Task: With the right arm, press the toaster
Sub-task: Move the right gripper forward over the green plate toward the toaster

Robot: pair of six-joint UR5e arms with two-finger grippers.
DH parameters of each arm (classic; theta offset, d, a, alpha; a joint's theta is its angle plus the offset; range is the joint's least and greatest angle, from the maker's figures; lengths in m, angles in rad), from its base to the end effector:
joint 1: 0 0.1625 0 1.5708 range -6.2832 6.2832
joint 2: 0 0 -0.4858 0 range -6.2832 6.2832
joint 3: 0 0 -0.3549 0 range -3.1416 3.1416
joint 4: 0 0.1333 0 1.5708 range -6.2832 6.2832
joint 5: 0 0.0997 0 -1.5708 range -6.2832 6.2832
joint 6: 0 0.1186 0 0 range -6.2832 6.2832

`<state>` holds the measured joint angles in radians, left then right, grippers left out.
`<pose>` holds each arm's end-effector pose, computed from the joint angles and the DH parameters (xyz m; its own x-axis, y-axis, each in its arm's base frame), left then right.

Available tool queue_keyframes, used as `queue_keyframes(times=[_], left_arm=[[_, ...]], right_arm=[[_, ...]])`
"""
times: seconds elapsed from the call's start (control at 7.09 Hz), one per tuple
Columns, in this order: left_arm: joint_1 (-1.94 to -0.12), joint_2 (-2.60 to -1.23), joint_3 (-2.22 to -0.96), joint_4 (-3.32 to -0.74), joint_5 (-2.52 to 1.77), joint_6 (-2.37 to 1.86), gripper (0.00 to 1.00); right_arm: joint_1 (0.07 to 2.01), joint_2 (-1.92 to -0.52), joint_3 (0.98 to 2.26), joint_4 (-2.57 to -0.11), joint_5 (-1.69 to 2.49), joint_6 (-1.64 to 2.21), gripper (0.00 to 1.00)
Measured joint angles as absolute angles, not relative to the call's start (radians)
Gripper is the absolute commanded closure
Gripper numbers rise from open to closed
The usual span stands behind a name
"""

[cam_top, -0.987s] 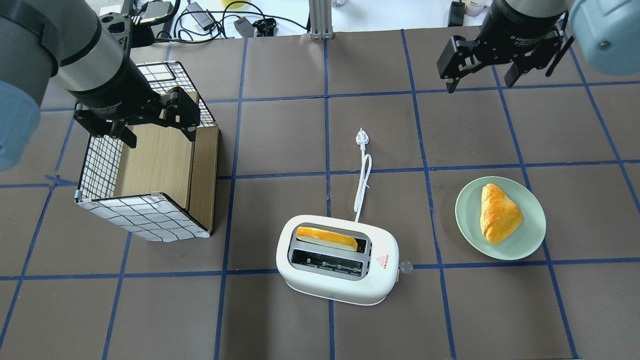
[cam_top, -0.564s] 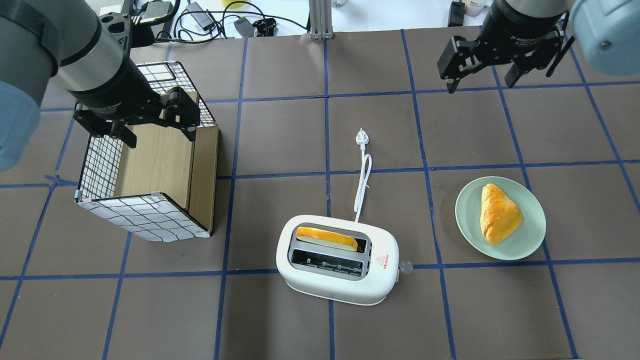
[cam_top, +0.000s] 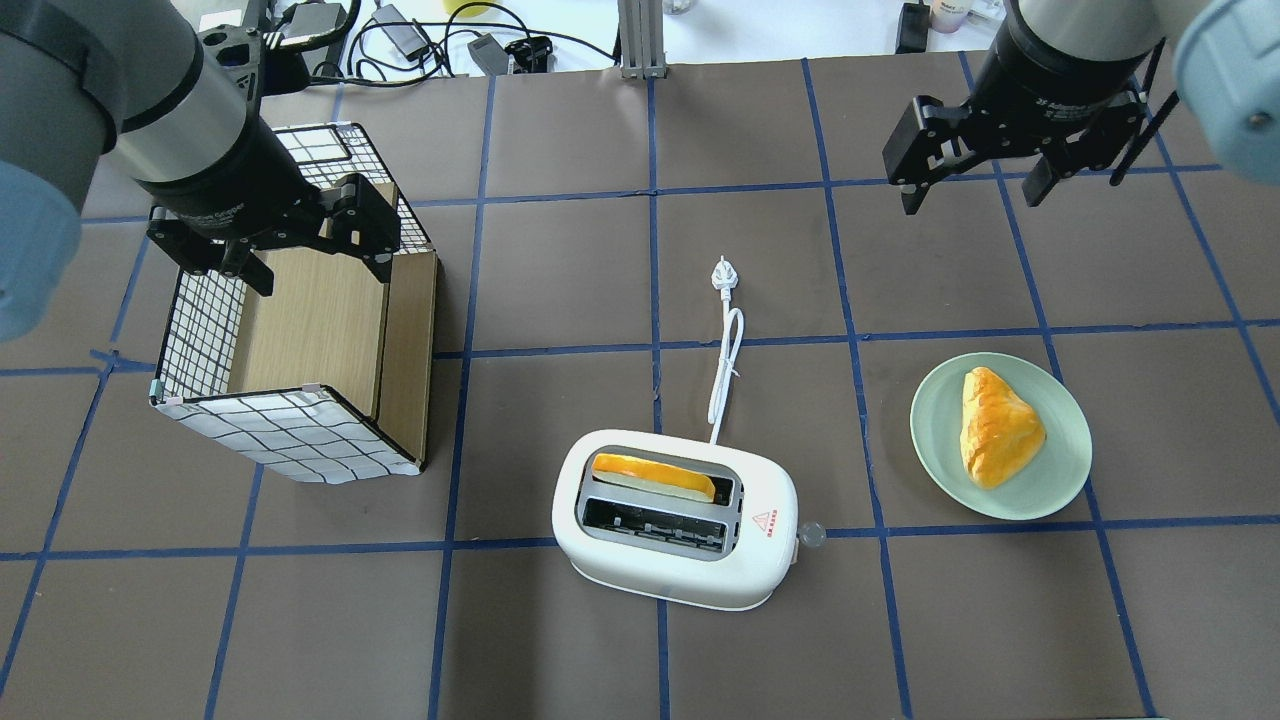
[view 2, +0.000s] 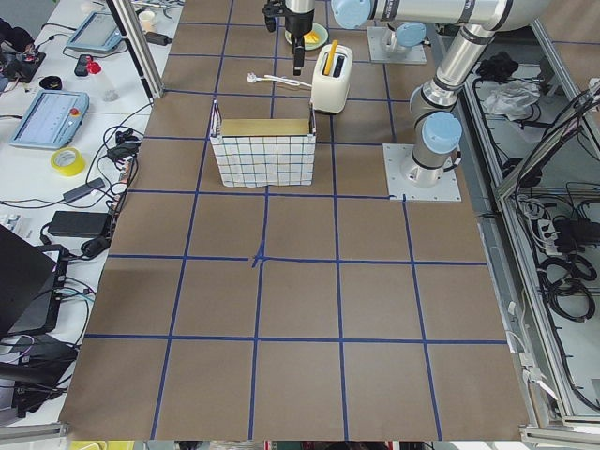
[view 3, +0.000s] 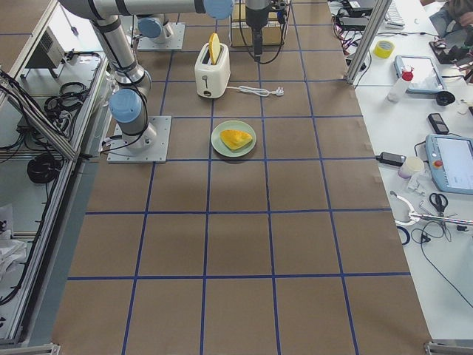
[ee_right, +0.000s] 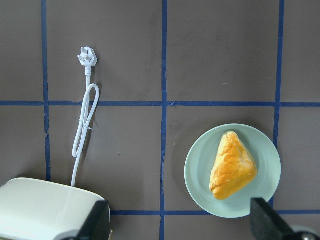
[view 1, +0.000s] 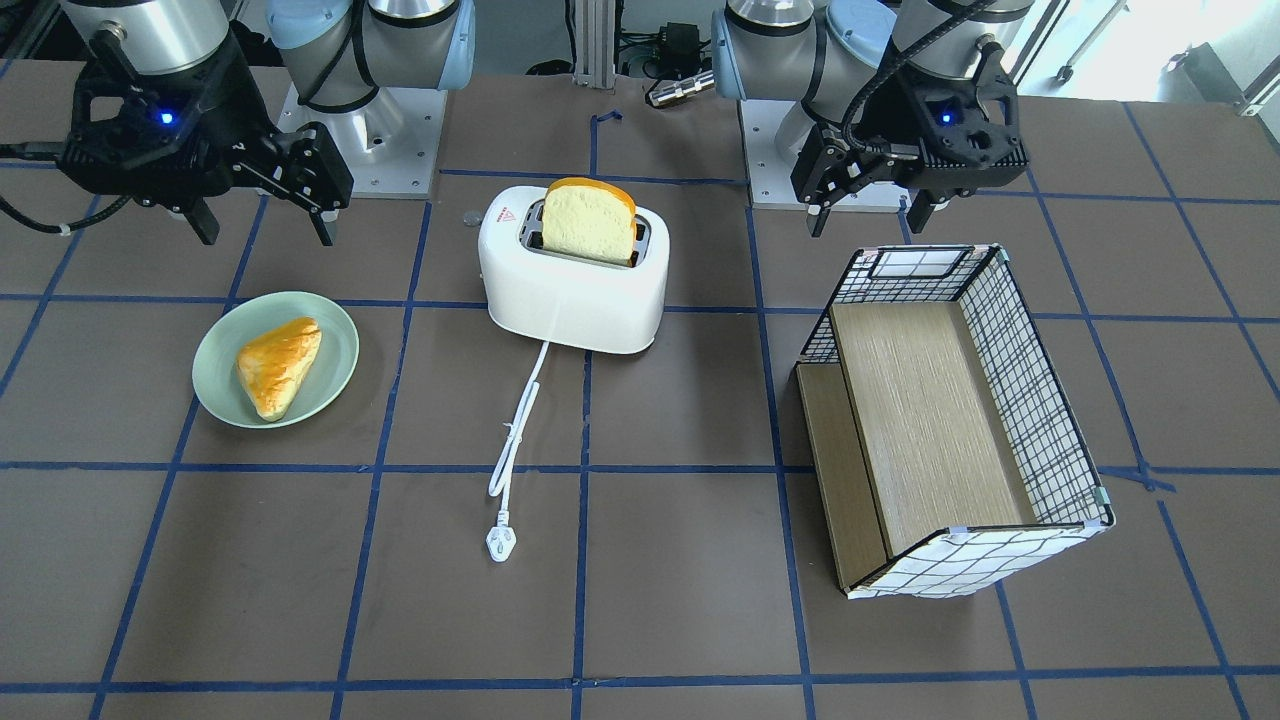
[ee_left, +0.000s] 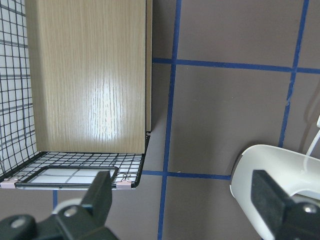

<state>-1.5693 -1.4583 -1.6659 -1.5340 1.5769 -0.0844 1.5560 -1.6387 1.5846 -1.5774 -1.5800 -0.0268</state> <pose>-0.1320 -0.4065 0.5384 -0.9963 -0.0860 -0.0015 -0.0858 0.9948 -0.0545 0.1259 -0.4300 0.5540 -0.9999 -0.0114 0.0108 -0.0120 0.9981 -0.0604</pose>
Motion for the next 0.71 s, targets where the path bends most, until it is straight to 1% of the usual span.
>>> queue_keyframes(times=[0.42,0.71], left_arm=[[-1.569,-1.459,-1.666,-1.534,1.577,-0.084,0.00],[-1.569,-1.459,-1.666,-1.534,1.577,-0.084,0.00]], right_arm=[[1.554,-1.774,1.737,-1.576,-1.583,0.006,0.00],[1.554,-1.794,1.772,-1.584,-1.583,0.011,0.00]])
